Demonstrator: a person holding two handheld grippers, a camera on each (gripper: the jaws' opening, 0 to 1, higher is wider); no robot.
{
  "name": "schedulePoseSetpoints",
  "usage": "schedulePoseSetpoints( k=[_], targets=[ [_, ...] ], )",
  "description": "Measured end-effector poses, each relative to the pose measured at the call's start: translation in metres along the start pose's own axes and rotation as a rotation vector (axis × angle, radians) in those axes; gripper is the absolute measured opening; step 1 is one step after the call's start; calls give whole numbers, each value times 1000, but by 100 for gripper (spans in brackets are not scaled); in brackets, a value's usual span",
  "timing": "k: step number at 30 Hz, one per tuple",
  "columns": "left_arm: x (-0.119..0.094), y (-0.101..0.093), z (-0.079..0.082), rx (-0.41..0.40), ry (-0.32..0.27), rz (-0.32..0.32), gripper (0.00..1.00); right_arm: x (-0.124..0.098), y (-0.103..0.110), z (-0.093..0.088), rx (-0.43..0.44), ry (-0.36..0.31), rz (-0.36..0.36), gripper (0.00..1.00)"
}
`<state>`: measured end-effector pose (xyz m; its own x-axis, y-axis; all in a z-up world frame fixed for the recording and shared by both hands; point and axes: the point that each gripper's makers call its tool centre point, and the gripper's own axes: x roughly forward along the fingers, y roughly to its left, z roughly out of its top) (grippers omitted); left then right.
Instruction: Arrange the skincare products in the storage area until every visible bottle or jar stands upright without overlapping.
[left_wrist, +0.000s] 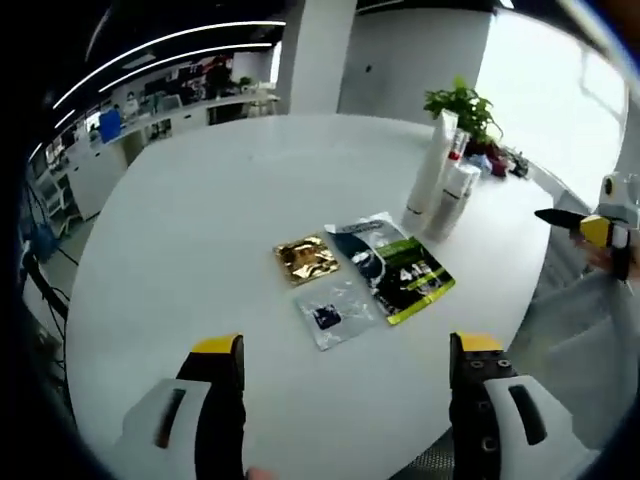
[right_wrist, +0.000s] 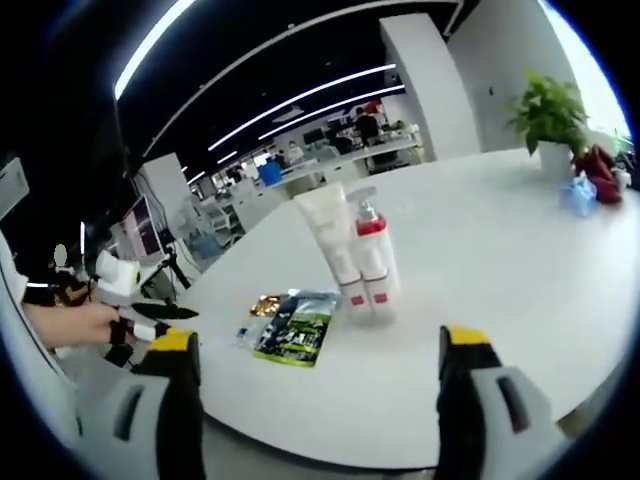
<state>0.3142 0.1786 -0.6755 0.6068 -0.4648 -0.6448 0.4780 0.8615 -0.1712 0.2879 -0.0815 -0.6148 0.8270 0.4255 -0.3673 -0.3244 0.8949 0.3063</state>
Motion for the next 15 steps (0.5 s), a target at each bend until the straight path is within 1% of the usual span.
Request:
schedulePoseSetpoints(
  k=[4,8,9,11,13,15],
  targets=[
    [-12,-3,-3,-40,-28,-11,86,1,2,-1,-8,7,6,100],
    [-21,-8,-4,-10,-52,-3,93,0,2,-1,-6,11,7,100],
    [-23,-10,-4,2,-64,-4,94,0,2,-1,-4,12,7,100],
    [-26,-13,-2,0,-90,-11,97,0,3,-1,0,12,9,100],
    [-28,-16,-1,-5,-106,-19,97,0,3,-1,3,10,10,100],
    [-28,-16,-2,13,-117,-14,97,1,2,-1,2,13,8,100]
  ],
)
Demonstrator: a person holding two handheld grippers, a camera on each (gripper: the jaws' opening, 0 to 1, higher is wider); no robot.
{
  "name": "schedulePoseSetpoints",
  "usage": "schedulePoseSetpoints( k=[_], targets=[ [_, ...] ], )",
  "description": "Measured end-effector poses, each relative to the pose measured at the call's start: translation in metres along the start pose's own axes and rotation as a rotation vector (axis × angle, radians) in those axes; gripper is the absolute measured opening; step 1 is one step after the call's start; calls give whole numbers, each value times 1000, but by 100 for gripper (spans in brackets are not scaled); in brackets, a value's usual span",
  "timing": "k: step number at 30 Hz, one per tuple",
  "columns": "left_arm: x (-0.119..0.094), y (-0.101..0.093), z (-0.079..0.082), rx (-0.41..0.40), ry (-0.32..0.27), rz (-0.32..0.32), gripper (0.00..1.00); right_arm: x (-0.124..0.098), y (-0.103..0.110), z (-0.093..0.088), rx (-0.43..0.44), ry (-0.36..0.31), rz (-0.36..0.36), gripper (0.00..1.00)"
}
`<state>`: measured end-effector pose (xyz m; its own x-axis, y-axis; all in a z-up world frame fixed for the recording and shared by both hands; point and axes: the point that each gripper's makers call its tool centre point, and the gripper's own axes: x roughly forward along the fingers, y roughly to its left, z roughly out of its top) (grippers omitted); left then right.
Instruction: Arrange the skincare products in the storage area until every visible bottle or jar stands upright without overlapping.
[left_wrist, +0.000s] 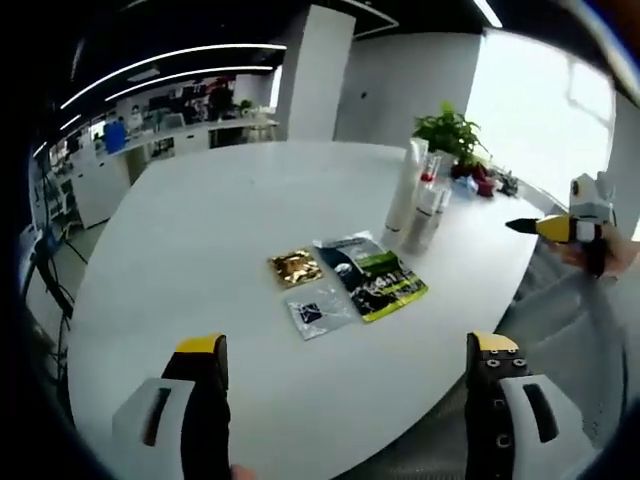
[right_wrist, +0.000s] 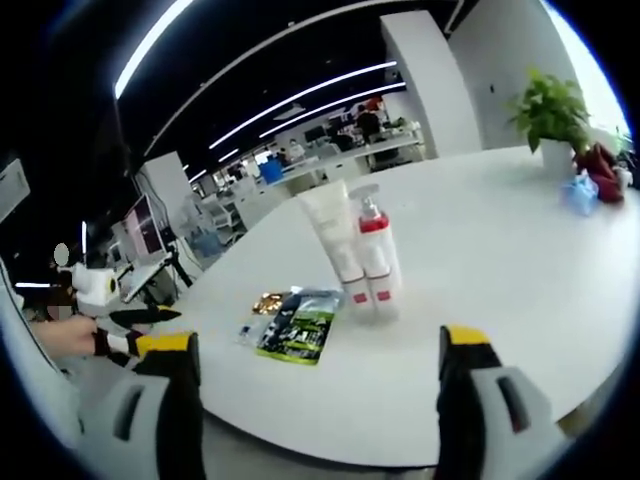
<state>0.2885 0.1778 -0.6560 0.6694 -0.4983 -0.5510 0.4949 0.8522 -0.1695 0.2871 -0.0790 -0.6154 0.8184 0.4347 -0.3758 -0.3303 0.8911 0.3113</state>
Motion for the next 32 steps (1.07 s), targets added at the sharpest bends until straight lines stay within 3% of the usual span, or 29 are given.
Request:
schedulePoseSetpoints(
  k=[8,30,32],
  targets=[
    [1,7,1,-3,-12,22,97,1,-1,-1,-8,4,-2,100],
    [2,-1,-1,29,6,6,97,1,0,-1,0,0,3,100],
    [2,-1,-1,30,7,6,97,1,2,1,0,-7,18,96]
  ],
)
